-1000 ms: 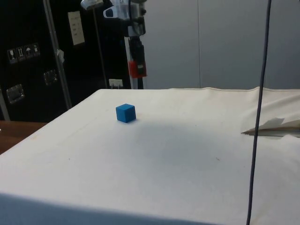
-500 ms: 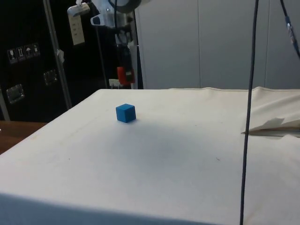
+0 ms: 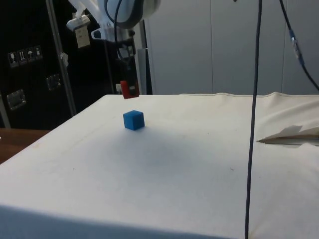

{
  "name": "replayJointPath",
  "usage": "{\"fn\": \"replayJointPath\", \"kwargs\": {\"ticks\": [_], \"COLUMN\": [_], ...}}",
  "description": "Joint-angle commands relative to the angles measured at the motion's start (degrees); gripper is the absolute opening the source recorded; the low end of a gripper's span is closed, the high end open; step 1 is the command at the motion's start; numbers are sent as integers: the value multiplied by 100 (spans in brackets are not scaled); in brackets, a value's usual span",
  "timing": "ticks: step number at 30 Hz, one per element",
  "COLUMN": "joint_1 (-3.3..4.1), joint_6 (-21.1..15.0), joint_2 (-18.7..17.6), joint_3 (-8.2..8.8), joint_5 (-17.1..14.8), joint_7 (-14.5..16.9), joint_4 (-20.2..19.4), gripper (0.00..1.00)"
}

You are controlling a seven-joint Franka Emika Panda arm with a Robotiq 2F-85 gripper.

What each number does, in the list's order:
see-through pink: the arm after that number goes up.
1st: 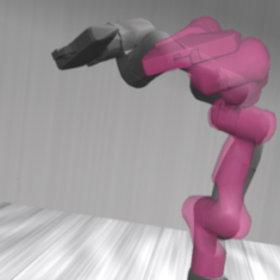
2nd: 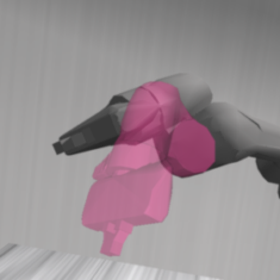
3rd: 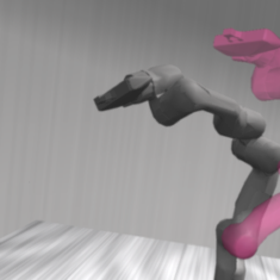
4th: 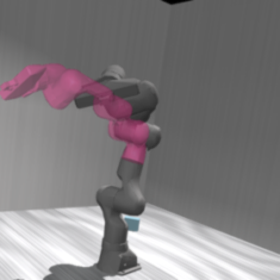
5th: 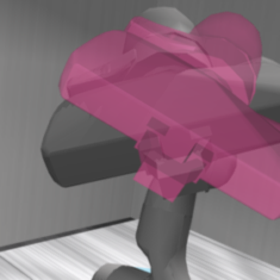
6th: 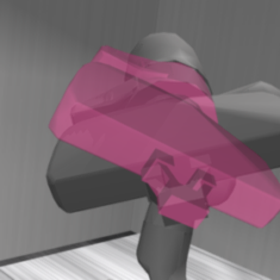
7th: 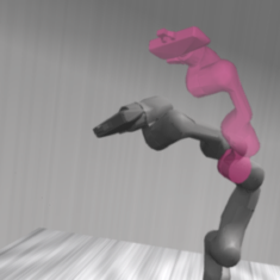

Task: Stack the two cubes.

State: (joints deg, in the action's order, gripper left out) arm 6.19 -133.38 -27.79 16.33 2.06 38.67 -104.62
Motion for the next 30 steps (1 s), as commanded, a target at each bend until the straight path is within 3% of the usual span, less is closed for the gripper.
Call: {"fn": "replayJointPath", "kwargs": {"ticks": [1, 30], "joint_1": [-6, -11], "joint_6": [-57, -676], "joint_2": [-63, -544], "joint_3": [-11, -11], "joint_5": [-17, -11], "joint_7": [0, 11], "joint_4": [23, -11], "gripper": [3, 3]}}
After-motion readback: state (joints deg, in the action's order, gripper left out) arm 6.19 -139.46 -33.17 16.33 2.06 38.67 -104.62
